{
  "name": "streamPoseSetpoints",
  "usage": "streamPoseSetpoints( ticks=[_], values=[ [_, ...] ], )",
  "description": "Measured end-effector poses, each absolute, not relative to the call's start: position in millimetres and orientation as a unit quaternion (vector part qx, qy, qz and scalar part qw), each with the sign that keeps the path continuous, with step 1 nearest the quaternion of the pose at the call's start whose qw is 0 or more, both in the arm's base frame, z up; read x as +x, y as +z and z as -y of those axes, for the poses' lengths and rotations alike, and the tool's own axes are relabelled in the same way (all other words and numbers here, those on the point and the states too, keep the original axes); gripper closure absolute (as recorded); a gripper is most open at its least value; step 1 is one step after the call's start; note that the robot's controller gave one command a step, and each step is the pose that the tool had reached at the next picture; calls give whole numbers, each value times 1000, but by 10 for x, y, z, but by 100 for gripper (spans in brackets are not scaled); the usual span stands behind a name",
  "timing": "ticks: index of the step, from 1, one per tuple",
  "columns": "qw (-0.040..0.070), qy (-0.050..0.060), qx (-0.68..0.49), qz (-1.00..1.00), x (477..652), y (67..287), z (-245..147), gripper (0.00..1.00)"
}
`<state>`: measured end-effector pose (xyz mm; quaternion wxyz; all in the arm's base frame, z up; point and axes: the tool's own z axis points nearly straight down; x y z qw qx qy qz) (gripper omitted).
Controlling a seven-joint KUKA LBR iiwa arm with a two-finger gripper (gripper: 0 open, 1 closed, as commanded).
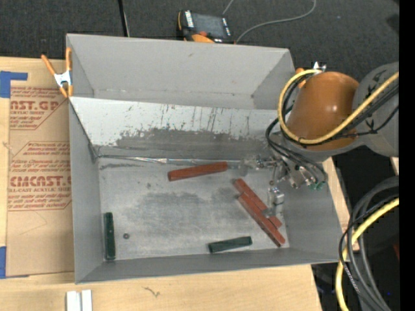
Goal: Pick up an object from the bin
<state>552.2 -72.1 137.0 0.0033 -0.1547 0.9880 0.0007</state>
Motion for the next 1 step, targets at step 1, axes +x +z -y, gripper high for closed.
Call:
streamPoseSetpoints(
  ticks=[1],
  values=[
    [6,0,-182,-983,4884,688,721,0]
  ],
)
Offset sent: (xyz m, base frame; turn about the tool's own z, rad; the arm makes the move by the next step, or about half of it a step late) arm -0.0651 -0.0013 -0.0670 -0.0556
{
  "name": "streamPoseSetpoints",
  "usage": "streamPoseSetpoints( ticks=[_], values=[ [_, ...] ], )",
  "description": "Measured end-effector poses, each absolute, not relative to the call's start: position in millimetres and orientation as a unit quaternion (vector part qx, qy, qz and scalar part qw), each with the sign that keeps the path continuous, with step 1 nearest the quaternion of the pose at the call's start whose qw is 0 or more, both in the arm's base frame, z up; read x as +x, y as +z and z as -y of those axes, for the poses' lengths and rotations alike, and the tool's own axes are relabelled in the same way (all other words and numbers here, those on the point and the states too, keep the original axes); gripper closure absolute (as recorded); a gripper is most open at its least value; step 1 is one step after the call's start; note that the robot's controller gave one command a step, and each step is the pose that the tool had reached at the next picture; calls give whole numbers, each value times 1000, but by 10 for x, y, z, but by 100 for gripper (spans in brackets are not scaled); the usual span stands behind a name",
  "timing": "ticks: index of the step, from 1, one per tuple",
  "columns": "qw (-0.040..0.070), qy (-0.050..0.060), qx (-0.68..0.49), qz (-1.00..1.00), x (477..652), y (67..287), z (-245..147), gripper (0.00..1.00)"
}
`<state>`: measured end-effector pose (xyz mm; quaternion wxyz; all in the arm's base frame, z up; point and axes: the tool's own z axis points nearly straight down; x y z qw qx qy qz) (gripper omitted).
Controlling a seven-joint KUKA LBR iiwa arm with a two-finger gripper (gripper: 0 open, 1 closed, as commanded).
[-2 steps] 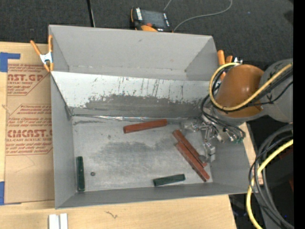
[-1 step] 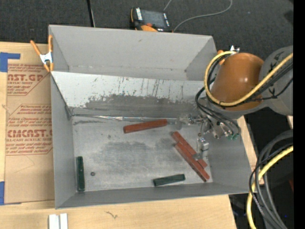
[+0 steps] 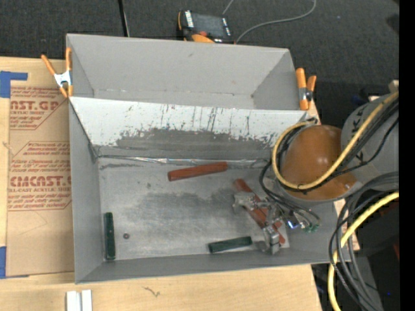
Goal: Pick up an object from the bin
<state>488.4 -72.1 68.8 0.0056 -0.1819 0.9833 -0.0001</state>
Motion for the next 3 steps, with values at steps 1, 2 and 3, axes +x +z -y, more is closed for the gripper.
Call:
streamPoseSetpoints(
  ticks=[1,2,3],
  values=[
    [1,1,-375,-927,5034,696,263,0],
    [1,1,-602,-798,5008,695,167,0],
    [2,0,-717,-698,4849,1280,-68,0]
  ],
)
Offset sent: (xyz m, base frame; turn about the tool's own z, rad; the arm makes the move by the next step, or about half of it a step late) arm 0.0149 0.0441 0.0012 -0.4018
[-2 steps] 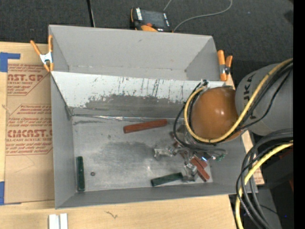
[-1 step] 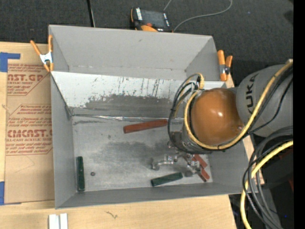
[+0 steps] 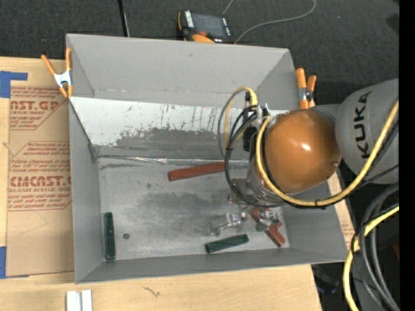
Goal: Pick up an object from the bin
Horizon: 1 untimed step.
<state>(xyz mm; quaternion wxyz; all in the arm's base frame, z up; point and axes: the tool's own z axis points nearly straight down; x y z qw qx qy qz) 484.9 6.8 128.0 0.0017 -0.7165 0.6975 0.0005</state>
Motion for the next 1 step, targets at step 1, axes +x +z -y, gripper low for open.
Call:
streamPoseSetpoints(
  ticks=[1],
  values=[
    [1,0,-699,-716,5338,1091,416,0]
  ],
)
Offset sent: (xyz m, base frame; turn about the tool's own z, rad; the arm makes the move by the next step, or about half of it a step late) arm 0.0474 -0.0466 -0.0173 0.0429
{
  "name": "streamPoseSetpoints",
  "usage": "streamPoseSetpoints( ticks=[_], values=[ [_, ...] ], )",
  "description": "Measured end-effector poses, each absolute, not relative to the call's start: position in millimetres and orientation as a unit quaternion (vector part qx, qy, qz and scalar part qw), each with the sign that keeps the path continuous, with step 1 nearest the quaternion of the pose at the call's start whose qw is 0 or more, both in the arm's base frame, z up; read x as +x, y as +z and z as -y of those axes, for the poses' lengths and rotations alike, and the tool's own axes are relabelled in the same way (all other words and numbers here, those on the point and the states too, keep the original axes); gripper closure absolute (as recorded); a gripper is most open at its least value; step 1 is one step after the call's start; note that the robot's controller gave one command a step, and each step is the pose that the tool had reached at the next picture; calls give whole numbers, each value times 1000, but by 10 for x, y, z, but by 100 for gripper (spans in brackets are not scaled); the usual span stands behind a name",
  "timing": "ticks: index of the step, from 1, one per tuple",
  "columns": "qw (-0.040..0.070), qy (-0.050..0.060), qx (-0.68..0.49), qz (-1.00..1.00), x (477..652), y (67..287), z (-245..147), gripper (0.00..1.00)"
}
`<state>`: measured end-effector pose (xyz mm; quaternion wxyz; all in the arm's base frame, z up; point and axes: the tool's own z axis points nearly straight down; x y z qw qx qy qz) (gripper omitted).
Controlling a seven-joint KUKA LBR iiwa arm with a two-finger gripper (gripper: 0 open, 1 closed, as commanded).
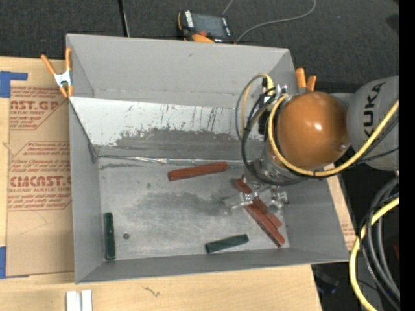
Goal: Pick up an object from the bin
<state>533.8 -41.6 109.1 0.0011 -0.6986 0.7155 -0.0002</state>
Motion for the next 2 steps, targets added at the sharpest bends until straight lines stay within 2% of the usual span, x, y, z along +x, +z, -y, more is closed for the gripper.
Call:
streamPoseSetpoints(
  ticks=[1,2],
  values=[
    [1,1,-806,-592,5834,822,760,0],
    [2,1,-806,-592,5836,835,747,100]
  ],
)
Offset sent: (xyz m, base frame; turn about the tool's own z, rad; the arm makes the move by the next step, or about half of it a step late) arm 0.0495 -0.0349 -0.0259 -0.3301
